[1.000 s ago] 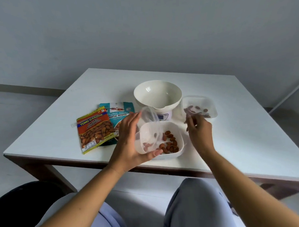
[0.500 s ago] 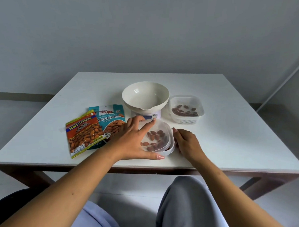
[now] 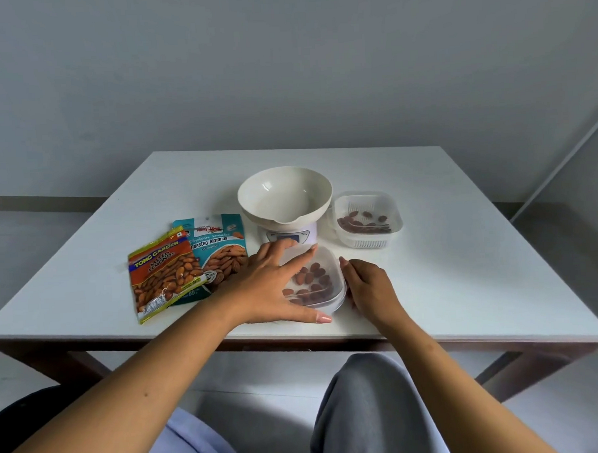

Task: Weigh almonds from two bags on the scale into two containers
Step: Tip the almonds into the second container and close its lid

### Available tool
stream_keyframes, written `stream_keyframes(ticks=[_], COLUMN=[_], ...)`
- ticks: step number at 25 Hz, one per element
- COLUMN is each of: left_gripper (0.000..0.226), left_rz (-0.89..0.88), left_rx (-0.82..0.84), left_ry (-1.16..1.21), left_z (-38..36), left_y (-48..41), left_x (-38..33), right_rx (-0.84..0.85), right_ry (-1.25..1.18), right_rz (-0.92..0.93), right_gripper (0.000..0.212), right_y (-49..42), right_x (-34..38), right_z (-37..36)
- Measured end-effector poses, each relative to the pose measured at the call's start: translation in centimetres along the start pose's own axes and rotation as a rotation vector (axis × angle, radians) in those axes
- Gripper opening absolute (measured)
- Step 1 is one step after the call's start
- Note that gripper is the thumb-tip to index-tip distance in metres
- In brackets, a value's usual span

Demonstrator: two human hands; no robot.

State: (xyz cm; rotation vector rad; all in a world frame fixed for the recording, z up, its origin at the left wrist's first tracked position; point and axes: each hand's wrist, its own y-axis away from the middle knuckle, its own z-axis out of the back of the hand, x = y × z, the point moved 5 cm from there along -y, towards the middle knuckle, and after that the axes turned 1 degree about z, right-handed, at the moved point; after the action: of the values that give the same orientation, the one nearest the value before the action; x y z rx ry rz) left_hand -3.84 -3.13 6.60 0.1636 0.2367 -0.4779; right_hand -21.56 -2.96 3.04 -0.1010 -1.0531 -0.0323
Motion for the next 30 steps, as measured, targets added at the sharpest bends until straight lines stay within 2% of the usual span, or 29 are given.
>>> stream_keyframes(ticks=[5,9,12,15,17,20,26,30], left_gripper=[0.098,0.099,0.098,0.086,0.081,0.075,0.075,0.075], left_rz=[-0.085,-0.098,-0.177,-0.235,-0.180,-0.127,-0.078,-0.095], left_rx=[-0.265,-0.313,-0.288,-0.370,-0.471,-0.511,-0.500,-0.514], left_ry=[0.331,0.398,0.425,0.315,0.141,-0.008,-0.043,0.001], left_z=[-2.5,-4.3,-5.2,-5.5,-5.6,-5.5,-5.4,-5.2], left_y=[1.9,0.4,-1.7,-4.2,-5.9,-7.8,-9.6,-9.7], left_x=[-0.4,-4.4,-8.2,-9.7,-9.4,-8.8,-8.3,-8.3], right_rx=[-0.101,-0.162,-0.268,-0.429,-0.510,-0.630,-0.769,-0.800], right_ry=[-0.085,-0.096,-0.048,-0.064,-0.081,-0.127,-0.159,-0.088], right_rz=[-0.075,-0.102,-0.128,-0.153,-0.155,-0.145,-0.193,-0.306], right_gripper=[0.047,0.037,0.039,0.040,0.037,0.033,0.038,0.038], right_y=[0.6,2.3,3.6,4.3,3.9,2.3,-2.5,-4.9], right_x=[-0.8,-1.9,-3.7,-5.5,-6.4,-7.6,-8.9,-9.2], right_z=[2.1,5.2,9.4,14.0,16.1,17.6,18.3,18.3])
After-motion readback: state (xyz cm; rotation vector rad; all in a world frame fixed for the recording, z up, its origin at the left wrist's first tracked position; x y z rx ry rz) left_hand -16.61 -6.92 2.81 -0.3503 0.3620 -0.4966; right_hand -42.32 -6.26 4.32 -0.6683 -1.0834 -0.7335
